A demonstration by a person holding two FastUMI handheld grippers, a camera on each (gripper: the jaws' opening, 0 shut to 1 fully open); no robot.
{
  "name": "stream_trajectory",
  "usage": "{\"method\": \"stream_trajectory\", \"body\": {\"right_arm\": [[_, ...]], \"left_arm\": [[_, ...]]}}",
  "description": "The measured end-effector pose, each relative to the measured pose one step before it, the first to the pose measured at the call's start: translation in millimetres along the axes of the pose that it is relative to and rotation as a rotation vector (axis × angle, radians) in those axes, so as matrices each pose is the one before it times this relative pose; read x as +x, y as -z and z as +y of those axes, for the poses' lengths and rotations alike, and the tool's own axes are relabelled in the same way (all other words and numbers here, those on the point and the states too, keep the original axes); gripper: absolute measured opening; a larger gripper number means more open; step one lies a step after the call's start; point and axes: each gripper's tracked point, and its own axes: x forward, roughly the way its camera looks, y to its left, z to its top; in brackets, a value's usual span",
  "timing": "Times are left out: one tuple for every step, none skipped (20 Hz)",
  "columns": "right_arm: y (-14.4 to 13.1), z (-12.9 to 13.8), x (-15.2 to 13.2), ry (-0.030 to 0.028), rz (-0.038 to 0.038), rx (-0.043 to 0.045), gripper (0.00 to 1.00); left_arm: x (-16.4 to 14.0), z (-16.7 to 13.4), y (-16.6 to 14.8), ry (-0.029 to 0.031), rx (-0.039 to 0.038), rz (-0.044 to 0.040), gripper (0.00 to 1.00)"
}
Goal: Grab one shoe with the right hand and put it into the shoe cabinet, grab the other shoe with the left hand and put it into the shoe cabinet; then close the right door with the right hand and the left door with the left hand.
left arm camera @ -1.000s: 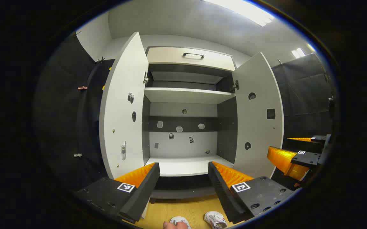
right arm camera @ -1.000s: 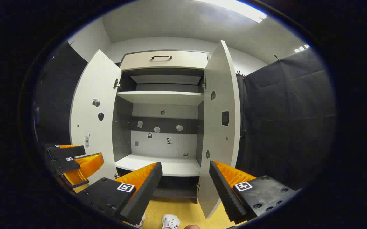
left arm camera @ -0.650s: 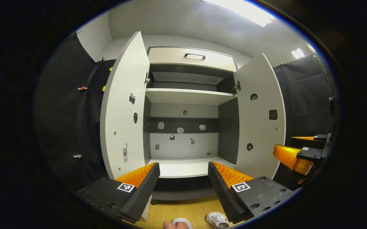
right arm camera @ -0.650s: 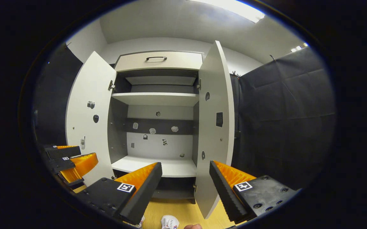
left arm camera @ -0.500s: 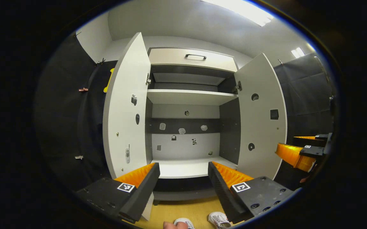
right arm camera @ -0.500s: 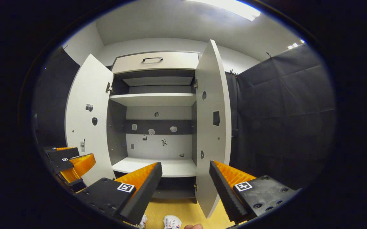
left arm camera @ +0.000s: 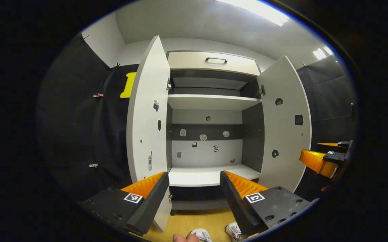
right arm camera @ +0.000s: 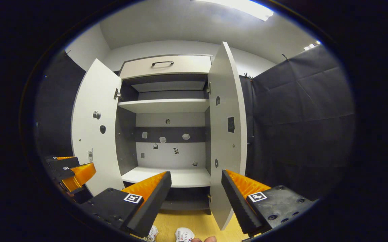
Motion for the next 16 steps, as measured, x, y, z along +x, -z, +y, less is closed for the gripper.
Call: {"method": "stream_trajectory", "body": {"right_arm": [[0.65, 1.47, 0.12, -0.00413, 0.00207, 0.00030, 0.98], [0.78, 1.53, -0.22, -0.00467, 0.00297, 0.00249, 0.98], [0.22, 2.09, -0.91, -0.00871, 0.00131, 0.00503, 0.98], [0.27, 2.68, -0.67, -0.00721, 0.00180, 0.00370, 0.98], [2.00, 1.16, -0.04, -0.00337, 0.00418, -0.00099, 0.98], [3.16, 2.19, -1.03, -0.00758, 0.00758, -0.00404, 0.98], [5.69, 3.49, -1.38, -0.01002, 0.01285, -0.00422, 0.98], [9.42, 4.68, -2.11, -0.01436, 0.02387, -0.00117, 0.98], [11.60, 4.79, -2.21, -0.01361, 0.02685, 0.00140, 0.98], [13.03, 4.39, -3.32, -0.01523, 0.03061, 0.00434, 0.98], [14.73, 5.08, -2.32, -0.01662, 0.03876, 0.00513, 0.98], [19.03, 4.86, -2.19, -0.01383, 0.04168, 0.00351, 0.98], [20.47, 5.58, -2.06, -0.01776, 0.04934, 0.00743, 0.98], [23.44, 5.62, -0.38, -0.01605, 0.05629, 0.01083, 0.98], [23.00, 4.15, -0.92, -0.01821, 0.05028, 0.01857, 0.98], [23.35, 2.84, -0.15, -0.01011, 0.05006, 0.01925, 0.98]], "left_arm": [[-1.37, 0.86, -1.84, -0.00016, -0.00066, -0.00498, 0.95], [-0.43, 0.67, -0.54, -0.00005, -0.00130, -0.00582, 0.95], [-1.40, 0.76, -1.45, -0.00021, -0.00227, -0.00580, 0.95], [-0.50, 0.44, 0.03, -0.00014, -0.00127, -0.00363, 0.95], [-1.11, 1.89, -0.27, -0.00245, 0.00086, -0.00280, 0.95], [-0.25, 2.39, -0.12, -0.00409, 0.00259, -0.00319, 0.95], [-0.96, 2.05, 0.59, -0.00309, 0.00323, -0.00291, 0.95], [-0.62, 2.08, 0.52, -0.00376, 0.00348, -0.00194, 0.95], [-1.09, 2.18, 0.13, -0.00255, 0.00155, -0.00177, 0.95], [-1.17, 1.66, 1.57, -0.00236, 0.00021, -0.00100, 0.95], [-1.94, 1.17, 1.29, -0.00150, -0.00061, -0.00027, 0.95], [-1.75, 1.21, 1.31, -0.00203, 0.00015, 0.00011, 0.95], [-2.05, 1.17, 1.18, -0.00087, 0.00204, -0.00092, 0.95], [-1.69, 0.91, 1.54, -0.00325, 0.00332, -0.00089, 0.95], [-1.74, 1.20, 1.61, -0.00178, 0.00401, 0.00119, 0.95], [-1.64, 0.46, 2.91, -0.00260, 0.00431, 0.00463, 0.95]]}}
